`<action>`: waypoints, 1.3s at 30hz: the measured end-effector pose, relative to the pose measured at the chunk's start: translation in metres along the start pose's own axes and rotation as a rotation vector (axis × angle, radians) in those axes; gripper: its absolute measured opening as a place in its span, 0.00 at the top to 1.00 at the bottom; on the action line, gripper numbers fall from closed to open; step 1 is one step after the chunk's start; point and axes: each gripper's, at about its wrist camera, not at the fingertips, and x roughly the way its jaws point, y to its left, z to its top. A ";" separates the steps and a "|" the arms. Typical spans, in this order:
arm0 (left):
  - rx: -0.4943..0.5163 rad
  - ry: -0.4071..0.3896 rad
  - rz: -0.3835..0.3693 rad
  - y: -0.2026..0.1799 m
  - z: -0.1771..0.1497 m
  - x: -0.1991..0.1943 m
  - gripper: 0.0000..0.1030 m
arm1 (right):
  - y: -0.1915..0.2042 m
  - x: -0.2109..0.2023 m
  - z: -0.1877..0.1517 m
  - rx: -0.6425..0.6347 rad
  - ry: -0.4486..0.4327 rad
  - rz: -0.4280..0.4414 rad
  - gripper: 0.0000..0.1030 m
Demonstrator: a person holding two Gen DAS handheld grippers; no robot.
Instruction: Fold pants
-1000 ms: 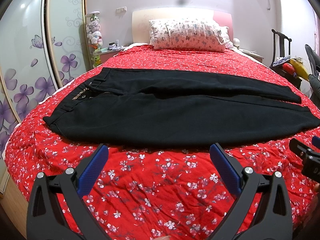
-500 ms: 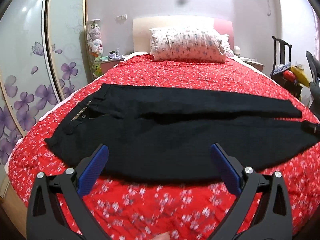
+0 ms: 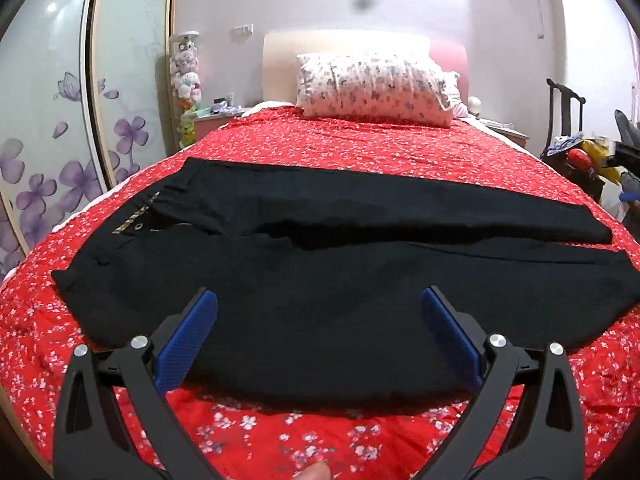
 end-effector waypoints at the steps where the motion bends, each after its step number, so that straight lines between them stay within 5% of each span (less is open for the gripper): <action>1: 0.007 0.006 0.001 -0.002 -0.002 0.002 0.02 | -0.006 0.010 0.008 -0.001 -0.005 -0.010 0.01; 4: 0.046 0.038 0.034 -0.009 -0.005 0.010 0.02 | -0.025 0.046 0.022 0.015 0.014 -0.049 0.02; 6: 0.074 0.063 0.047 -0.015 -0.006 0.015 0.02 | -0.039 0.070 0.026 0.023 0.034 -0.067 0.15; 11: 0.094 0.100 -0.022 -0.017 -0.012 0.021 0.02 | -0.061 0.112 0.036 0.057 0.052 -0.129 0.23; 22: 0.129 0.120 -0.091 -0.027 -0.015 0.025 0.02 | -0.076 0.149 0.028 0.048 0.077 -0.191 0.46; 25: 0.123 0.137 -0.107 -0.026 -0.016 0.027 0.02 | -0.077 0.146 0.024 0.041 0.060 -0.221 0.65; 27: 0.111 0.167 -0.112 -0.025 -0.017 0.031 0.02 | -0.079 0.142 0.025 0.042 0.051 -0.199 0.77; 30: 0.101 0.208 -0.145 -0.024 -0.020 0.037 0.02 | -0.078 0.129 0.025 0.040 0.022 -0.160 0.79; 39: 0.102 0.119 -0.195 -0.026 -0.017 0.021 0.02 | -0.068 0.017 0.012 0.032 -0.155 0.112 0.80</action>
